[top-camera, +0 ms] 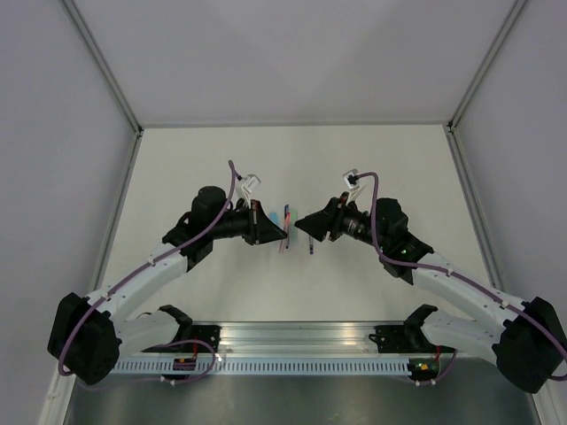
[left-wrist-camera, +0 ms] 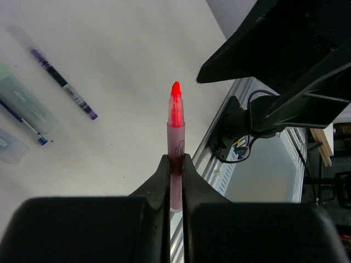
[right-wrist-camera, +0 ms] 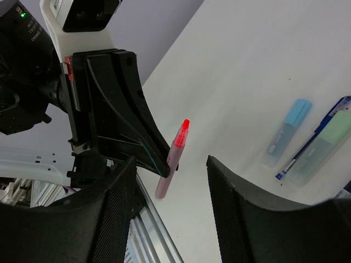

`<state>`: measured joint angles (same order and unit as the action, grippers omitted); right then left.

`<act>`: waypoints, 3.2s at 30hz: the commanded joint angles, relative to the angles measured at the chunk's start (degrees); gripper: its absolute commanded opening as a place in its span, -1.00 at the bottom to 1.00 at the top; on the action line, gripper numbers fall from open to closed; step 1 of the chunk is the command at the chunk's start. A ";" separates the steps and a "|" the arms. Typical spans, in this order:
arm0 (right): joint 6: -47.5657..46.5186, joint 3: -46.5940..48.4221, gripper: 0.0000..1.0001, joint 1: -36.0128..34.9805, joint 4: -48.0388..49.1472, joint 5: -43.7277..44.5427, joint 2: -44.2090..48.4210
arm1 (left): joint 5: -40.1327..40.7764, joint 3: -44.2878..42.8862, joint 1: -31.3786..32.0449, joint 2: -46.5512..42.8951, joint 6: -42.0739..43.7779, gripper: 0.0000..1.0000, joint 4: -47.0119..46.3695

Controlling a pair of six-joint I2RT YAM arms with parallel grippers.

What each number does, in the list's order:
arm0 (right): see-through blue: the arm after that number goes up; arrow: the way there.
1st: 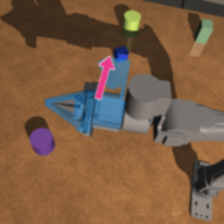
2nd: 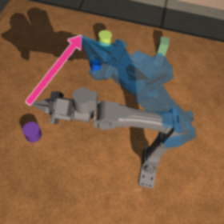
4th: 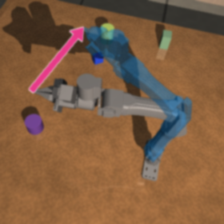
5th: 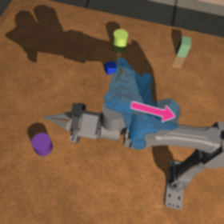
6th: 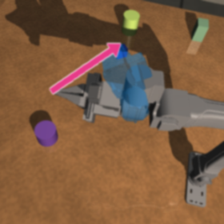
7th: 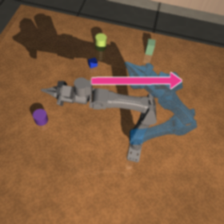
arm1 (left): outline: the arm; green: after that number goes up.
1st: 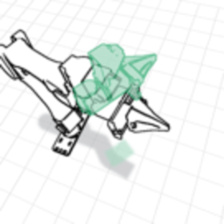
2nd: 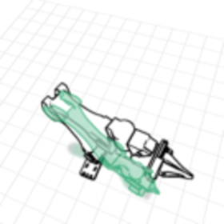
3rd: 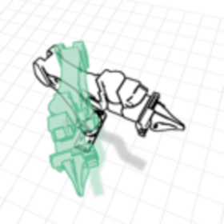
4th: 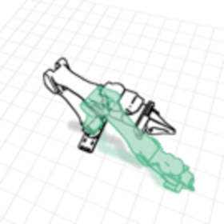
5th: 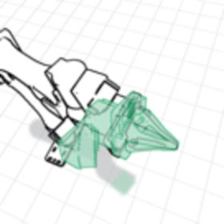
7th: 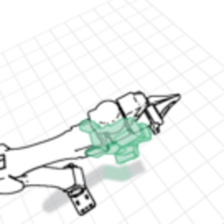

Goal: Insert the pens into the pen caps

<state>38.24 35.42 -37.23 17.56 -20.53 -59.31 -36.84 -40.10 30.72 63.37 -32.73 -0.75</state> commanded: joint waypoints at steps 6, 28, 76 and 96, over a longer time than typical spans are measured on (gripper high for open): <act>2.37 1.23 0.16 -5.74 11.44 3.56 -6.25 | -4.03 1.68 1.62 -2.64 -2.95 -0.95 -10.05; 4.48 2.20 -1.00 -10.49 16.18 9.11 -10.21 | -4.47 4.41 1.62 -5.63 -1.90 -0.95 -11.72; 17.04 -3.86 -1.00 -10.49 35.61 7.87 -5.29 | -11.50 5.91 1.80 -9.32 -12.97 -0.02 -30.09; 15.64 -6.85 -0.99 -10.49 37.63 11.22 -5.20 | -10.36 3.98 4.52 -2.46 -14.73 -0.95 -35.20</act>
<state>54.28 29.78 -47.42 52.62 -10.04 -65.65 -46.85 -33.89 34.96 61.41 -47.72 -31.92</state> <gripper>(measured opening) 0.168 0.074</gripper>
